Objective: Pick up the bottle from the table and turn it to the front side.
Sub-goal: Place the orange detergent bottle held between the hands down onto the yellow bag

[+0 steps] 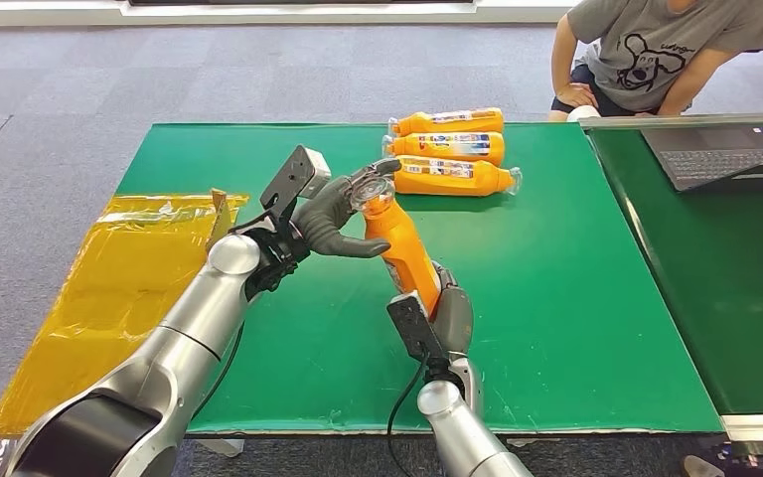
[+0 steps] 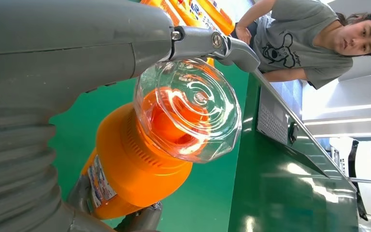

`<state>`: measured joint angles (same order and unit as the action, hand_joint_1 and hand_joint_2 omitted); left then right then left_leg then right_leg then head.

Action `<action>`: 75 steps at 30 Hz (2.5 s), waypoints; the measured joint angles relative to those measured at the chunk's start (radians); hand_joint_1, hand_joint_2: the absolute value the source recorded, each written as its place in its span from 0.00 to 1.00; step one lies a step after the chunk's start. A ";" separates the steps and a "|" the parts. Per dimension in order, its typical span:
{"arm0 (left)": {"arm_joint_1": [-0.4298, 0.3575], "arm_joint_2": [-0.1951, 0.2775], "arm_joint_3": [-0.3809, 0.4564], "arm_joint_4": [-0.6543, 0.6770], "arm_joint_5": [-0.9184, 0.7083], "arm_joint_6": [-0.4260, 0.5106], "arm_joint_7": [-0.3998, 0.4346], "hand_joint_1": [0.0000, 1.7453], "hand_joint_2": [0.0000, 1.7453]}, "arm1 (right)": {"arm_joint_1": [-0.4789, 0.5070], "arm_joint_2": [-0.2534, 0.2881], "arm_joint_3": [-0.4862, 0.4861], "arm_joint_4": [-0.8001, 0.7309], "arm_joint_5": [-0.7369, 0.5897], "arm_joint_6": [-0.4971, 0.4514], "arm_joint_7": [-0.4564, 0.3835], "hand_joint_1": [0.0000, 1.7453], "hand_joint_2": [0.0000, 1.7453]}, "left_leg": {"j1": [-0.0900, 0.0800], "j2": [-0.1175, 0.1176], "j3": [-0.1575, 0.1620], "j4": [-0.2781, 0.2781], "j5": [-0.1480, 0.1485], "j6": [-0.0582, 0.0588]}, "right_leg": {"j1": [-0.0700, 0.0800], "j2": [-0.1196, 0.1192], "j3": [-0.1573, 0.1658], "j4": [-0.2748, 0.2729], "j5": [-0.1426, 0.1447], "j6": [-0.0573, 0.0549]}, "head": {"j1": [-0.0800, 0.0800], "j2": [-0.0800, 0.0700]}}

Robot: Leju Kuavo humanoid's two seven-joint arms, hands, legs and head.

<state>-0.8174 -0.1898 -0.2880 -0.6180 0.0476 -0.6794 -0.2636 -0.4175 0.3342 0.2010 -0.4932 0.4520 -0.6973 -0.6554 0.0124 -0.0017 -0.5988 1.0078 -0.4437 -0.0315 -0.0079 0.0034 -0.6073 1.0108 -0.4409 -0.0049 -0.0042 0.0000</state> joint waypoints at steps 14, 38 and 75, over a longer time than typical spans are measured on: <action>0.004 0.004 -0.010 0.000 0.062 -0.019 0.021 0.00 1.00 | 0.000 0.000 0.000 0.000 0.001 0.001 0.003 1.00 1.00 | 0.000 0.000 0.000 0.000 0.000 0.000 | 0.000 0.000 0.000 0.000 0.000 0.000 | 0.000 0.000; 0.017 -0.061 -0.028 0.034 0.134 -0.044 0.030 0.00 1.00 | -0.003 0.000 0.000 0.007 0.004 0.013 0.016 1.00 1.00 | 0.000 -0.002 -0.001 0.000 0.000 0.000 | 0.000 -0.002 -0.001 0.000 0.000 0.000 | 0.000 0.000; 0.023 -0.079 -0.083 0.047 0.122 0.038 -0.008 1.00 1.00 | -0.001 0.005 0.000 0.008 -0.011 0.017 0.001 1.00 1.00 | 0.000 -0.003 -0.002 0.000 0.000 0.000 | 0.000 -0.002 -0.001 0.000 0.000 0.000 | 0.000 0.000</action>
<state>-0.7947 -0.2686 -0.3712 -0.5708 0.1698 -0.6415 -0.2718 -0.4181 0.3394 0.2014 -0.4856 0.4411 -0.6803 -0.6544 0.0123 -0.0044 -0.6008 1.0078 -0.4437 -0.0314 -0.0081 0.0010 -0.6081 1.0108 -0.4410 -0.0049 -0.0046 0.0000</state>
